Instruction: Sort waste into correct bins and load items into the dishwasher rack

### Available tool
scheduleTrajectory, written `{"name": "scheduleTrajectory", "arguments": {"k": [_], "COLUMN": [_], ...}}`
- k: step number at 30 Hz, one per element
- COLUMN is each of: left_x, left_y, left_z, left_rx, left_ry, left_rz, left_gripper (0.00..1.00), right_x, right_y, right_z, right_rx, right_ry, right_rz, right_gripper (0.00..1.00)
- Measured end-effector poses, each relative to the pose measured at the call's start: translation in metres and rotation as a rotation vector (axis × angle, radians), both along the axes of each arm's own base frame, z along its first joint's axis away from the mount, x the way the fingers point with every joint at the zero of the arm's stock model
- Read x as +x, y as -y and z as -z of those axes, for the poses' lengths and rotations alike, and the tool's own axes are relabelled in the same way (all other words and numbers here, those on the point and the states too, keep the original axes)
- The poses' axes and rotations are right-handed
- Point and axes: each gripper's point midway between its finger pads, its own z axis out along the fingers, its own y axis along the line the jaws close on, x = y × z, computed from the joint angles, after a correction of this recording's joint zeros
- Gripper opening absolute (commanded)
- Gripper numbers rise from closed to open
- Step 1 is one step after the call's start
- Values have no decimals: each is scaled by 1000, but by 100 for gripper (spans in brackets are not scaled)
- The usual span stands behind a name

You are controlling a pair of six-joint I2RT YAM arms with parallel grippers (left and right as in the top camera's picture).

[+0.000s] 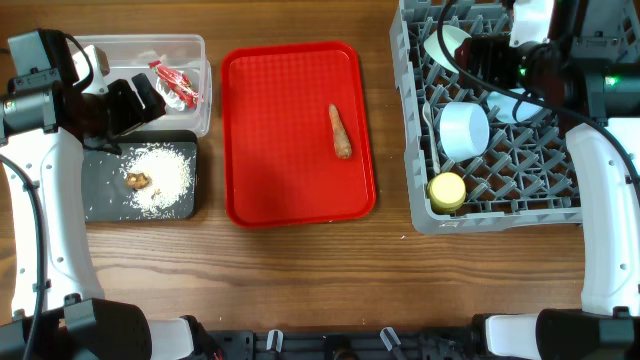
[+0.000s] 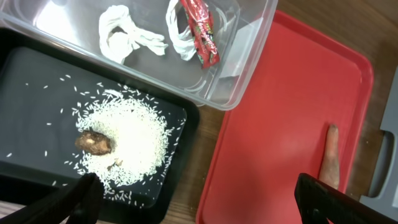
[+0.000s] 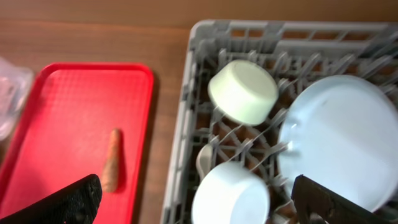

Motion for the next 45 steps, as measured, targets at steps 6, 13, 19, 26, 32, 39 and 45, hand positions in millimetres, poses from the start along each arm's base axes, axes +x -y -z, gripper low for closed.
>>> {"name": "scheduleTrajectory", "arguments": {"k": [6,13,19,26,32,39,45], "left_x": [10,54,72,50,37,47,55], "left_y": [19,110,232,326,337,316,314], "left_z": [-8,-15,56,144,185,199,212], "left_rx": [-103,-273,-269,-130,-9,128,168], "left_ry": [59,197,80,-45,-101,-85,-63], "left_rz": [47,274,440,504,480,385,361], "left_gripper": [100,100,100,98,84,86,59], "right_x": [-19,-25,-30,-32,-35,-38,-41], "right_y": [-7,-8,-8,-10,-10,-10,-10], "right_z": [14,18,22,23,25,27,28], "right_rx": [35,45,47,58,61,63,63], "right_ry": [-101,-131,-157,-167,-182,-199,-211], "right_rz": [-23,-22,-22,-18,-14,-11,-11], "right_gripper": [100,100,100,100,100,100,100]}}
